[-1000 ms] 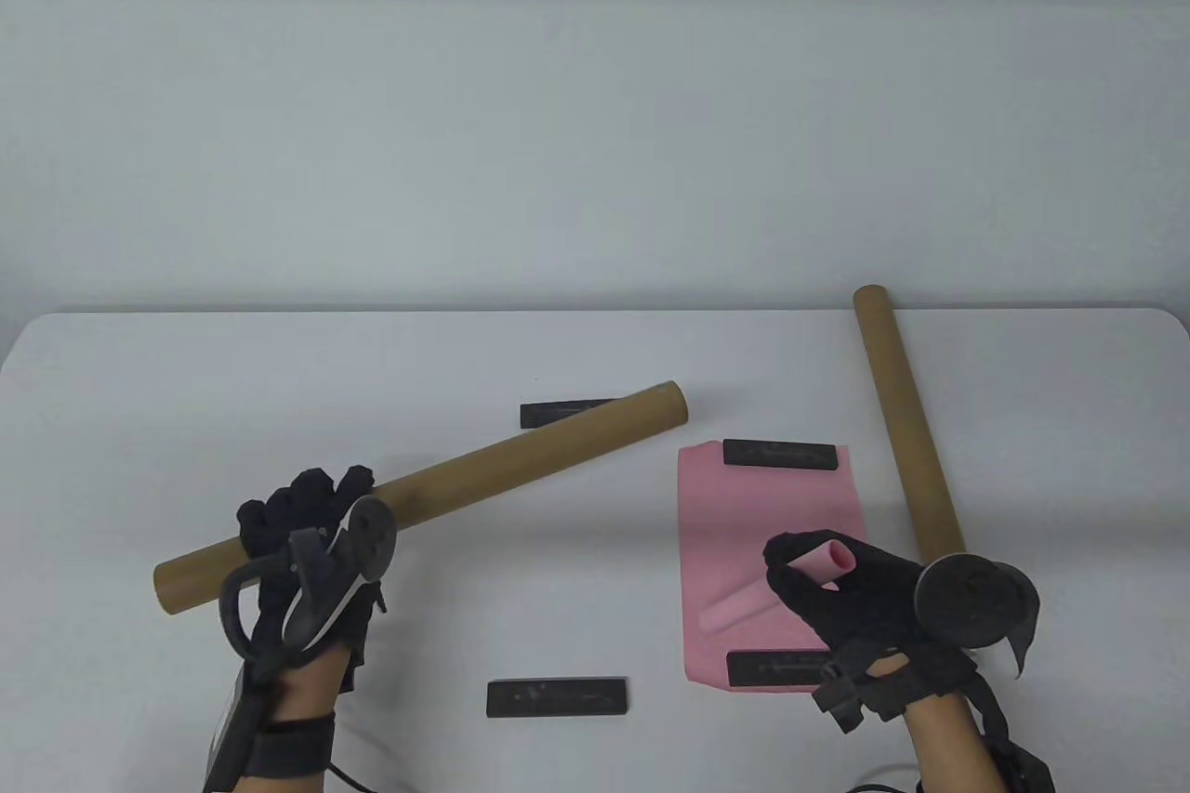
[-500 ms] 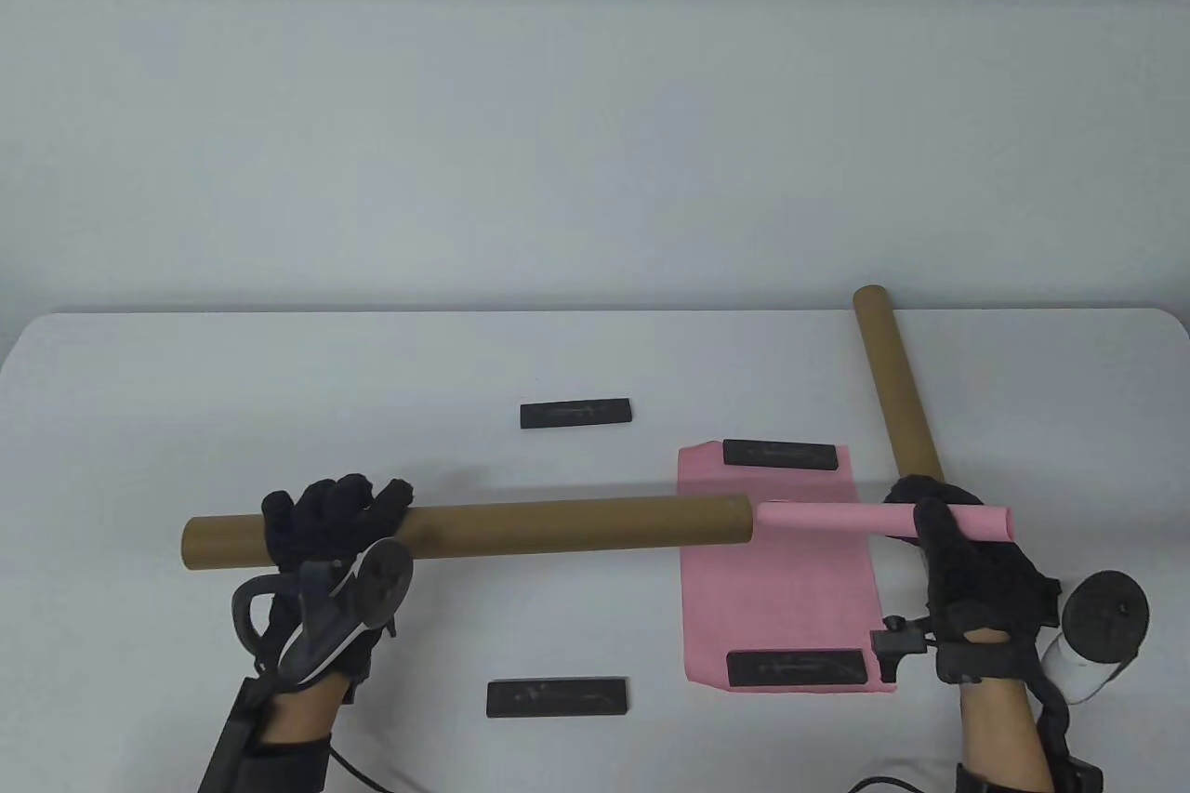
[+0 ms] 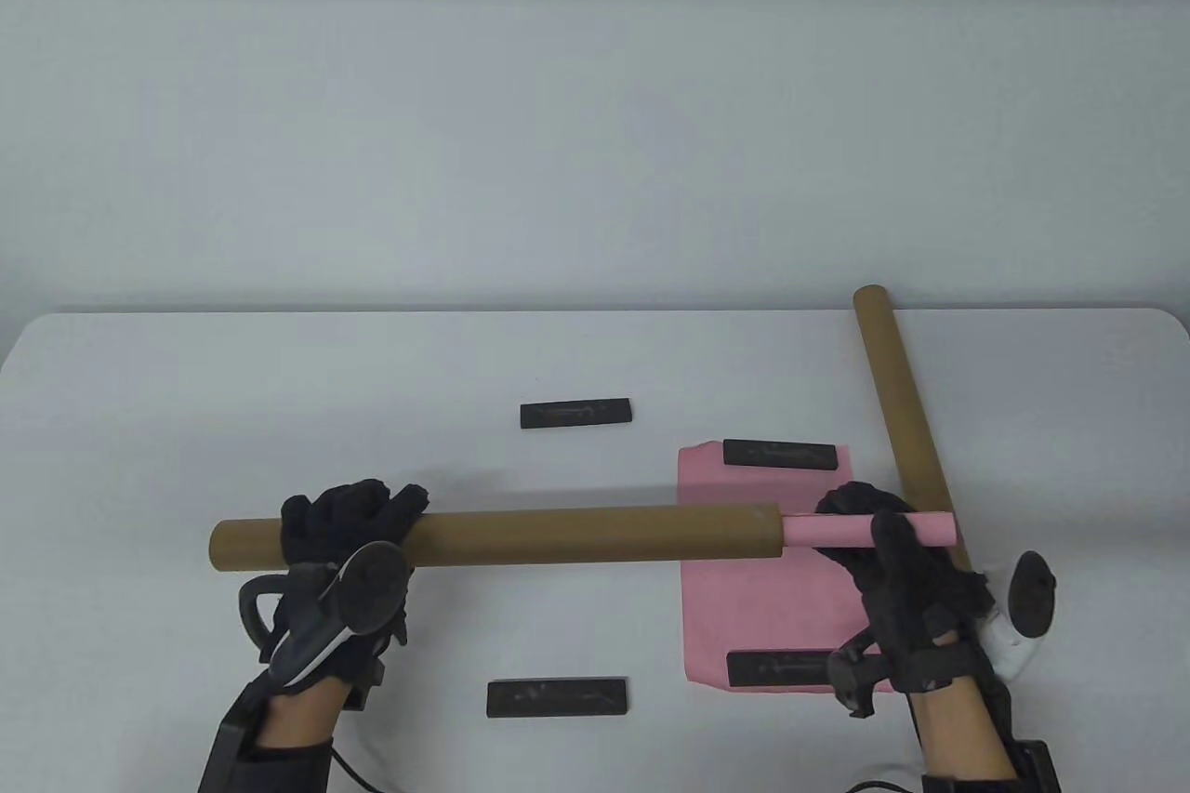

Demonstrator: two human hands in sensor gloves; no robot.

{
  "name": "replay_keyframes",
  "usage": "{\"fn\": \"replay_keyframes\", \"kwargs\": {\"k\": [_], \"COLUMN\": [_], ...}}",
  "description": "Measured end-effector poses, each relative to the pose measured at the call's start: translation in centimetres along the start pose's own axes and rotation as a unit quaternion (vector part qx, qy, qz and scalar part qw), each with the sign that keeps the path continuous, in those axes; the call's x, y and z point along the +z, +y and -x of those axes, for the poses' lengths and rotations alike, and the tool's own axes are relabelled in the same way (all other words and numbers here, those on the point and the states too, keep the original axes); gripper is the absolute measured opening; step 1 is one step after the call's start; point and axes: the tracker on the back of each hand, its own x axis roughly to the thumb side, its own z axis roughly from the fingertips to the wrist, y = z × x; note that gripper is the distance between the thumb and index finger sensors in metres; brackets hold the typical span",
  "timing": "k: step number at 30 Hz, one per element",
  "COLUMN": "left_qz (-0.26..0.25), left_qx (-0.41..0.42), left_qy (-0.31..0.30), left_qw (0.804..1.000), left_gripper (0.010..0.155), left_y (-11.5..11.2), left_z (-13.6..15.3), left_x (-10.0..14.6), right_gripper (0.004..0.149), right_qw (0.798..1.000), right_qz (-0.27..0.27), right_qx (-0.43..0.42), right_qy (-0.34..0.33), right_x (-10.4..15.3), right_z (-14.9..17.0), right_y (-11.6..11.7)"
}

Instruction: Roll up papers and store in mailing tubes

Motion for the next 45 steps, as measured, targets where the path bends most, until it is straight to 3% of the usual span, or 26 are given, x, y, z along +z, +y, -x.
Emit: {"fn": "replay_keyframes", "kwargs": {"k": [3,5,9,11,14,17,23,25,28,34,36,38,40,44,45], "left_qz": [0.002,0.003,0.005,0.006,0.01,0.01,0.006,0.009,0.013,0.008,0.008,0.012,0.017,0.023,0.025], "left_qx": [0.009,0.018,0.026,0.027,0.025,0.019,-0.003,0.004,0.003,-0.004,-0.007,-0.006,-0.006,-0.004,-0.004], "left_qy": [0.001,0.003,0.004,0.003,-0.005,-0.019,-0.049,-0.043,-0.041,-0.029,-0.02,-0.012,-0.008,-0.009,-0.009], "left_qw": [1.0,1.0,1.0,1.0,1.0,1.0,0.999,0.999,0.999,1.0,1.0,1.0,1.0,1.0,1.0], "left_gripper": [0.075,0.076,0.075,0.075,0.076,0.075,0.075,0.075,0.074,0.075,0.075,0.075,0.075,0.075,0.075], "left_y": [0.1,0.1,0.1,0.1,0.0,0.1,0.3,0.3,0.3,0.5,0.5,0.5,0.3,0.3,0.2], "left_z": [0.3,0.5,0.7,0.7,0.4,-0.3,-2.0,-1.8,-1.8,-1.4,-1.0,-0.6,-0.4,-0.4,-0.4], "left_x": [0.0,0.0,-0.1,-0.1,-0.1,0.0,0.3,0.3,0.3,0.2,0.2,0.1,0.0,-0.1,-0.1], "right_gripper": [0.076,0.095,0.108,0.107,0.099,0.086,0.094,0.094,0.093,0.089,0.083,0.074,0.067,0.067,0.067], "right_qw": [0.998,0.996,0.999,0.996,0.985,0.973,0.954,0.962,0.965,0.937,0.919,0.881,0.832,0.696,0.68], "right_qz": [-0.048,-0.066,0.01,0.06,0.069,0.0,-0.081,-0.04,-0.056,0.016,0.037,0.046,0.046,0.0,-0.018], "right_qx": [0.023,0.05,0.051,0.057,0.136,0.204,0.263,0.244,0.232,0.312,0.374,0.465,0.553,0.7,0.711], "right_qy": [0.023,0.035,0.008,-0.023,-0.075,-0.11,-0.117,-0.121,-0.11,-0.153,-0.117,-0.069,0.005,0.158,0.181], "right_x": [-0.2,-0.2,0.1,0.4,0.6,0.6,1.1,1.1,0.9,0.8,1.0,1.0,0.8,0.9,0.9], "right_z": [0.6,0.6,-0.4,-1.4,-3.0,-3.9,-2.6,-2.3,-2.2,-6.1,-8.5,-10.3,-11.2,-8.8,-7.9], "right_y": [1.9,2.5,1.0,-0.3,-0.8,1.0,6.3,6.5,6.3,3.9,2.2,0.0,-2.6,-10.2,-11.4]}}
